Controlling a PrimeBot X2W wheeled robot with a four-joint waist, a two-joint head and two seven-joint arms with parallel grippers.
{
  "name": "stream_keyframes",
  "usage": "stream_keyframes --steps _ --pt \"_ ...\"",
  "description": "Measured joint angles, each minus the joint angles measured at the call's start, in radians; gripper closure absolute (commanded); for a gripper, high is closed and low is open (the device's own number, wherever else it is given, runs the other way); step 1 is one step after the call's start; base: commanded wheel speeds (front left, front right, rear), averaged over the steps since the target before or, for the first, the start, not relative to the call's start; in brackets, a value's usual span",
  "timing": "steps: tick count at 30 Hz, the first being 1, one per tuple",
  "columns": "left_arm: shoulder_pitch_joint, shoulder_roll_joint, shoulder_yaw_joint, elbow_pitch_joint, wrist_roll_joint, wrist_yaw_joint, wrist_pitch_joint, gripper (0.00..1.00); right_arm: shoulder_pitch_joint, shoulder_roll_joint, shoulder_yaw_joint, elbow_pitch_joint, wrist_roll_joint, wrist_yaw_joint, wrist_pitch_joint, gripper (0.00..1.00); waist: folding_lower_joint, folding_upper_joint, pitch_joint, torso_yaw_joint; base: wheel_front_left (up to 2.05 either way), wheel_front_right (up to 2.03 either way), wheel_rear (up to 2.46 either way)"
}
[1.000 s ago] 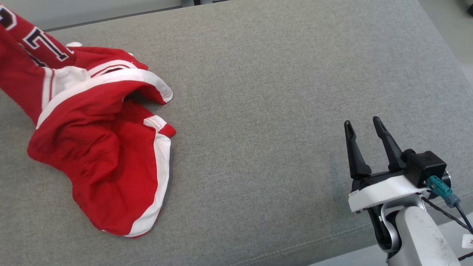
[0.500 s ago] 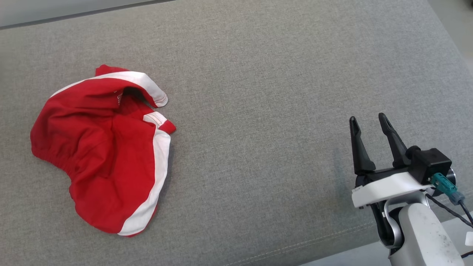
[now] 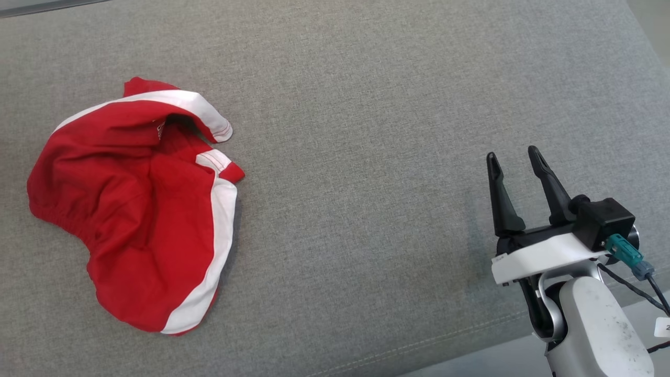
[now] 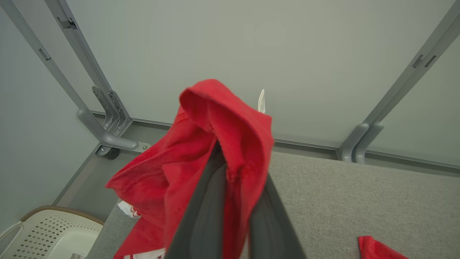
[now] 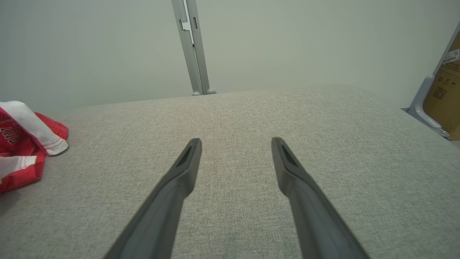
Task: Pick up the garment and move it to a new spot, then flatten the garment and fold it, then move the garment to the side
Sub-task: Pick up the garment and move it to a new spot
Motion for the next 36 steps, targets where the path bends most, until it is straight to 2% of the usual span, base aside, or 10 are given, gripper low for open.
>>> stream_keyframes --steps 6,12,14,17,19,20,21,23,30,36 --pt "0.094 -0.072 -0.031 0.068 -0.006 0.000 -0.015 1.00 -0.005 -0.001 -0.007 0.002 0.000 0.000 0.000 0.00 0.0000 0.0000 0.007 -0.008 0.00 0.00 0.00" --pt "0.176 -0.074 -0.065 0.140 0.029 0.002 -0.053 0.99 -0.005 -0.001 -0.014 0.005 0.002 -0.001 0.000 0.00 0.0000 0.0000 0.001 -0.003 0.00 0.00 0.00" --pt "0.195 -0.064 -0.069 0.156 0.056 0.003 -0.064 0.93 -0.005 -0.001 -0.014 0.006 0.002 -0.001 0.000 0.00 0.0000 0.0000 -0.002 0.001 0.00 0.00 0.00" --pt "0.215 -0.054 -0.084 0.188 0.082 0.011 -0.083 0.67 -0.005 -0.001 -0.017 0.008 0.002 -0.001 0.000 0.00 0.0000 0.0000 -0.008 0.007 0.00 0.00 0.00" --pt "0.234 -0.057 -0.085 0.213 0.083 0.012 -0.088 0.78 -0.005 -0.001 -0.020 0.011 0.002 -0.001 0.000 0.00 0.0000 0.0000 -0.014 0.011 0.00 0.00 0.00" --pt "0.245 -0.063 -0.080 0.224 0.077 0.012 -0.092 0.76 -0.005 -0.001 -0.022 0.012 0.001 -0.001 0.000 0.00 0.0000 0.0000 -0.017 0.014 0.00 0.00 0.00" --pt "0.251 -0.075 -0.069 0.236 0.062 0.015 -0.094 0.62 -0.005 -0.001 -0.022 0.012 0.001 -0.001 0.000 0.00 0.0000 0.0000 -0.021 0.017 0.00 0.00 0.00" --pt "0.256 -0.101 -0.061 0.242 0.050 0.016 -0.113 0.00 -0.004 -0.001 -0.023 0.016 0.001 -0.001 0.000 0.00 0.0000 0.0000 -0.029 0.024 0.00 0.00 0.00" --pt "0.266 -0.152 -0.050 0.251 0.022 0.015 -0.155 0.00 0.015 -0.001 -0.026 0.032 0.000 -0.001 0.000 0.00 0.0000 0.0000 -0.067 0.049 0.00 0.00 0.00" --pt "0.316 -0.120 -0.047 0.254 0.030 0.015 -0.201 0.00 0.033 -0.001 -0.025 0.037 -0.011 0.000 0.000 0.00 0.0000 0.0000 -0.108 0.066 0.00 0.00 0.00"
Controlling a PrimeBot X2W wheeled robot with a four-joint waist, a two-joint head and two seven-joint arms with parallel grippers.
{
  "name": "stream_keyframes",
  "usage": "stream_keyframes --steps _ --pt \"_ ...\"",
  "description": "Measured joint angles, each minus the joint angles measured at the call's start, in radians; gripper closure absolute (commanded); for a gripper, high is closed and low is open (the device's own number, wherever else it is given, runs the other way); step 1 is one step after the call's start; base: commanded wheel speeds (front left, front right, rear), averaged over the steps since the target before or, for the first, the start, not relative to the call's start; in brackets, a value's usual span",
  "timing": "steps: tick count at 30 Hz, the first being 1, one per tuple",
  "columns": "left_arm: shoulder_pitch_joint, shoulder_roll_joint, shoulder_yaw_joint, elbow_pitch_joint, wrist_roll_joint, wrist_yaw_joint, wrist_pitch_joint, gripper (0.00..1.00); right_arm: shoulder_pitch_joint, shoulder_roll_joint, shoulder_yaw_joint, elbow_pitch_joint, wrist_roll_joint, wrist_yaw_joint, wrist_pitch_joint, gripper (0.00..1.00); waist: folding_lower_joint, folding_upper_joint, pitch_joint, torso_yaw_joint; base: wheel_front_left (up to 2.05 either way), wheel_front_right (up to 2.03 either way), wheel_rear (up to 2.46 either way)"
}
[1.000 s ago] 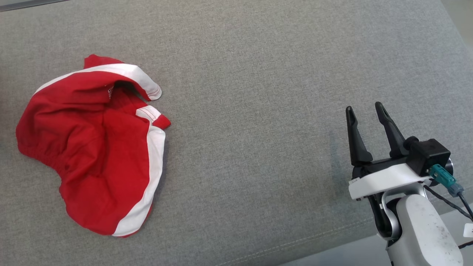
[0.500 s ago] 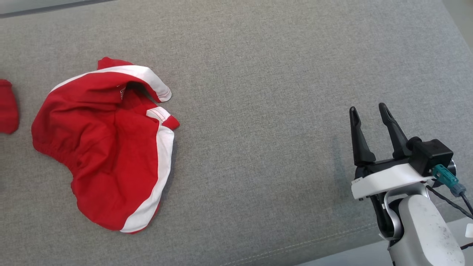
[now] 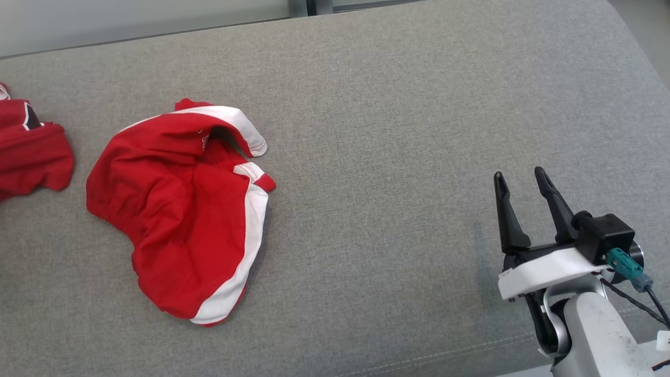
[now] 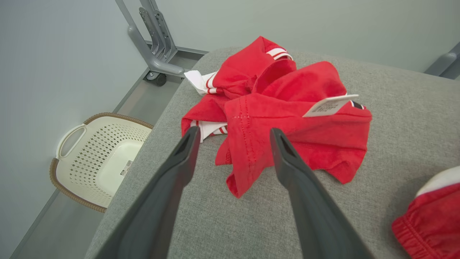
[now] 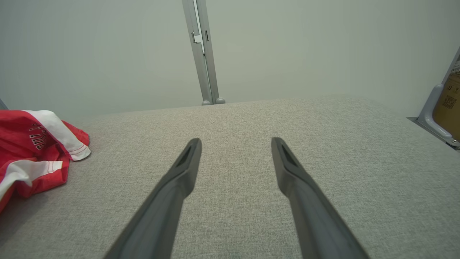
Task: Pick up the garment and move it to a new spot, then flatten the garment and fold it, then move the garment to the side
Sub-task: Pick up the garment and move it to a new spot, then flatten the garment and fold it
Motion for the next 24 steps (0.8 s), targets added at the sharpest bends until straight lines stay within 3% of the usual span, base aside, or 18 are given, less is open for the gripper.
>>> stream_keyframes --steps 6,9,15,16,18,24 --pt "0.025 0.009 0.030 -0.048 -0.006 -0.006 -0.051 0.00 0.033 0.000 -0.010 0.000 -0.007 0.000 0.000 0.00 0.0000 0.0000 -0.034 0.018 0.00 0.00 0.00" --pt "0.045 -0.020 0.073 -0.081 -0.048 -0.006 -0.100 0.00 0.048 0.001 -0.016 -0.001 -0.009 0.000 0.000 0.00 0.0000 0.0000 -0.048 0.028 0.00 0.00 0.00" --pt "0.099 -0.202 0.082 -0.162 -0.137 -0.032 -0.149 0.00 0.085 0.000 -0.030 -0.001 -0.019 0.000 0.000 0.00 0.0000 0.0000 -0.069 0.058 0.00 0.00 0.00" --pt "0.099 -0.202 0.082 -0.162 -0.137 -0.032 -0.149 0.00 0.085 0.000 -0.030 -0.001 -0.019 0.000 0.000 0.00 0.0000 0.0000 -0.069 0.058 0.00 0.00 0.00" --pt "0.149 -0.294 0.048 -0.191 -0.157 -0.046 -0.166 0.00 0.087 0.001 -0.025 -0.001 -0.026 0.009 0.000 0.00 0.0000 0.0000 -0.078 0.076 0.00 0.00 0.00" --pt "0.231 -0.427 -0.075 -0.245 -0.143 -0.067 -0.168 0.00 0.089 0.001 -0.004 -0.001 -0.029 0.013 0.000 0.00 0.0000 0.0000 -0.098 0.102 0.00 0.00 0.00"
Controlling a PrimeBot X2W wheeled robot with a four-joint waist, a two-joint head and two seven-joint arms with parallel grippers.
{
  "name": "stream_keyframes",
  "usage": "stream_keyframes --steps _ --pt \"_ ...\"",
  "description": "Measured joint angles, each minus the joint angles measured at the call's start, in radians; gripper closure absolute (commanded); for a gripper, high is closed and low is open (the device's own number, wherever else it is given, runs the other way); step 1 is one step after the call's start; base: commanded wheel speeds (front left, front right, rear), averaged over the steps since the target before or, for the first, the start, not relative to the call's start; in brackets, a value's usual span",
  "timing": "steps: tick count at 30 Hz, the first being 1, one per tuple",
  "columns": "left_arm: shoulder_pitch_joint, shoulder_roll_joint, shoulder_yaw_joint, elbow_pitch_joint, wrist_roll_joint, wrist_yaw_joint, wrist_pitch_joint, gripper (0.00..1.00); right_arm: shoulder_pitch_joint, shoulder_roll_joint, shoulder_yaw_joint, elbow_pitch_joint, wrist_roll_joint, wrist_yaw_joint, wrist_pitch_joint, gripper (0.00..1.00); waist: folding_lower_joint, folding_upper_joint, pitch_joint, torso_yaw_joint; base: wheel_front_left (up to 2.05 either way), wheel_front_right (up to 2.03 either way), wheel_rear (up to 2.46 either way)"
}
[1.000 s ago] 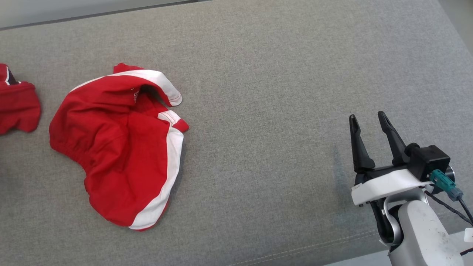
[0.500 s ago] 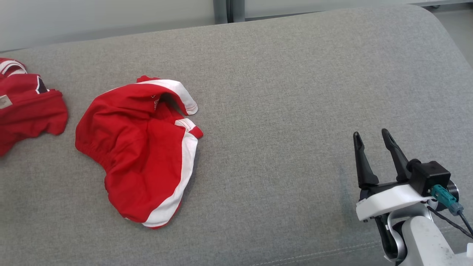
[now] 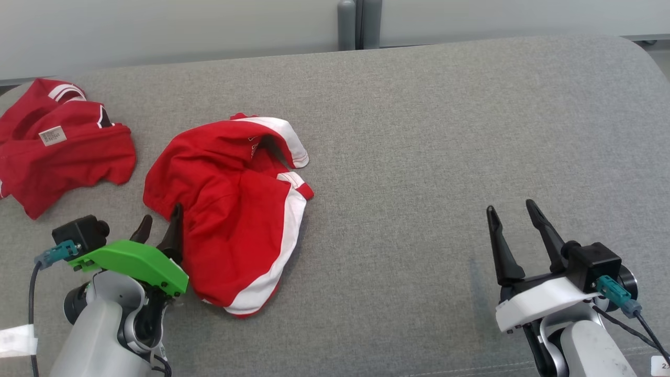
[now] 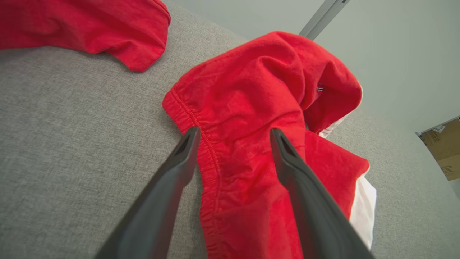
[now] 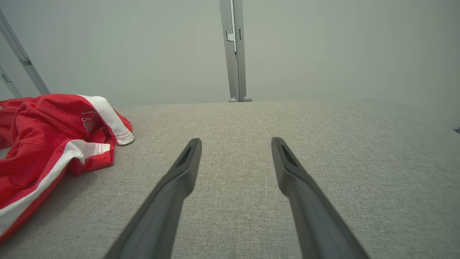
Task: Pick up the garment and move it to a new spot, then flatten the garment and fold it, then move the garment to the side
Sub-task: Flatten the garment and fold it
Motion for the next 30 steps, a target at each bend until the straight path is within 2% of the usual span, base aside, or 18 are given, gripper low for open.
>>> stream_keyframes --steps 8,15,17,23,30 --pt "0.063 -0.027 -0.035 -0.040 0.016 0.009 -0.031 0.00 0.014 0.000 0.039 0.006 -0.013 0.017 0.000 0.00 0.0000 0.0000 -0.016 -0.014 0.00 0.00 0.00" --pt "0.122 -0.027 -0.092 -0.062 0.052 0.012 0.005 0.00 0.017 0.000 0.034 0.004 -0.014 0.017 0.000 0.00 0.0000 0.0000 -0.012 -0.043 0.00 0.00 0.00" --pt "0.133 -0.025 -0.105 -0.062 0.063 0.011 0.015 1.00 0.017 0.000 0.034 0.003 -0.014 0.018 0.000 0.00 0.0000 0.0000 -0.007 -0.050 0.00 0.00 0.00" --pt "0.115 -0.016 -0.198 -0.110 0.128 -0.011 0.051 1.00 0.014 0.000 0.043 0.000 -0.009 0.018 0.000 0.00 0.0000 0.0000 0.008 -0.072 0.00 0.00 0.00" --pt "-0.004 -0.067 -0.336 -0.191 0.204 -0.054 0.108 1.00 0.006 0.000 0.080 0.001 0.016 0.018 0.000 0.00 0.0000 0.0000 0.016 -0.110 0.00 0.00 0.00"
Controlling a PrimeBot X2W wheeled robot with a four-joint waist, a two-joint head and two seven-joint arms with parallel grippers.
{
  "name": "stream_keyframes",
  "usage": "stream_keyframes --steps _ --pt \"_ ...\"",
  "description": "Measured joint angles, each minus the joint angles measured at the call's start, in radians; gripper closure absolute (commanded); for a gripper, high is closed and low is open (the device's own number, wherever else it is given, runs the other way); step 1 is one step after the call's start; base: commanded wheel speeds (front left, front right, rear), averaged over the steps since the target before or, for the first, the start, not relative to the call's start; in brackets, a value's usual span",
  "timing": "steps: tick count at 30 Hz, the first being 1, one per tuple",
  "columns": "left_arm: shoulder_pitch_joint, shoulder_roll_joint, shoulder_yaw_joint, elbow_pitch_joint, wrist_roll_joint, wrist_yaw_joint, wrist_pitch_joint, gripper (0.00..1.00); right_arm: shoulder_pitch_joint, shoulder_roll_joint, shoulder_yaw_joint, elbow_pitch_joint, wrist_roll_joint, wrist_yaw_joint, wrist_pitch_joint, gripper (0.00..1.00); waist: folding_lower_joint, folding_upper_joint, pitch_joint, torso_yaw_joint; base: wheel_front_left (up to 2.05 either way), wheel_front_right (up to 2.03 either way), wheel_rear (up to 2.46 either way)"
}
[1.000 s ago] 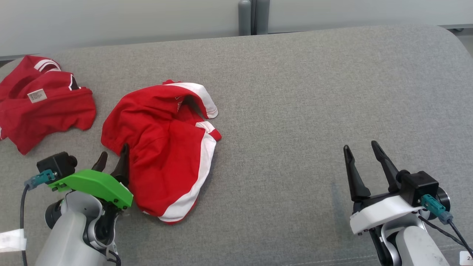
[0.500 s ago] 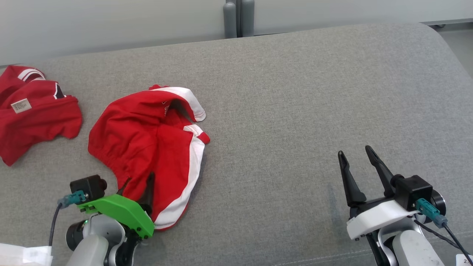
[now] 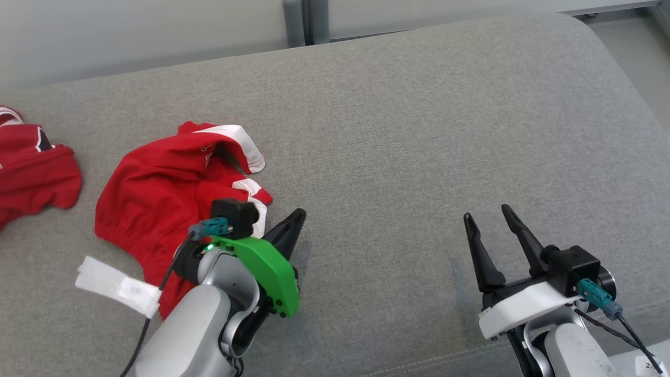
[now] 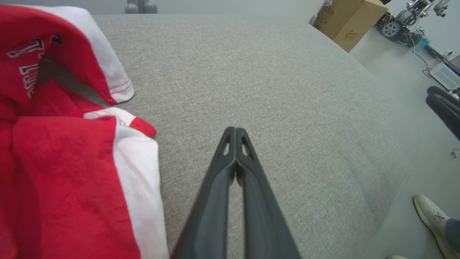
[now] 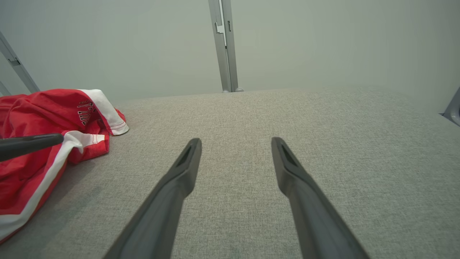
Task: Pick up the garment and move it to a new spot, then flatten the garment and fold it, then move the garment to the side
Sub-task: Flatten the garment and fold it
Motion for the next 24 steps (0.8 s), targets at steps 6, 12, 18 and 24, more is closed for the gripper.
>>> stream_keyframes --steps 6,12,18,24 --pt "-0.058 -0.016 0.017 -0.009 0.028 0.028 0.012 0.58 -0.020 0.000 0.015 0.000 0.018 -0.006 0.000 0.00 0.0000 0.0000 0.004 -0.046 0.00 0.00 0.00" --pt "-0.061 0.048 0.031 0.043 0.093 0.091 0.046 0.00 -0.017 -0.001 -0.012 0.000 0.018 -0.023 0.000 0.00 0.0000 0.0000 0.012 -0.087 0.00 0.00 0.00" --pt "-0.061 0.086 0.014 0.090 0.142 0.114 0.073 0.00 -0.017 0.000 -0.017 -0.001 0.019 -0.024 0.000 0.00 0.0000 0.0000 0.024 -0.094 0.00 0.00 0.00" --pt "-0.071 0.114 0.014 0.108 0.185 0.134 0.075 0.00 -0.018 0.000 -0.016 -0.002 0.029 -0.025 0.000 0.00 0.0000 0.0000 0.024 -0.094 0.00 0.00 0.00"
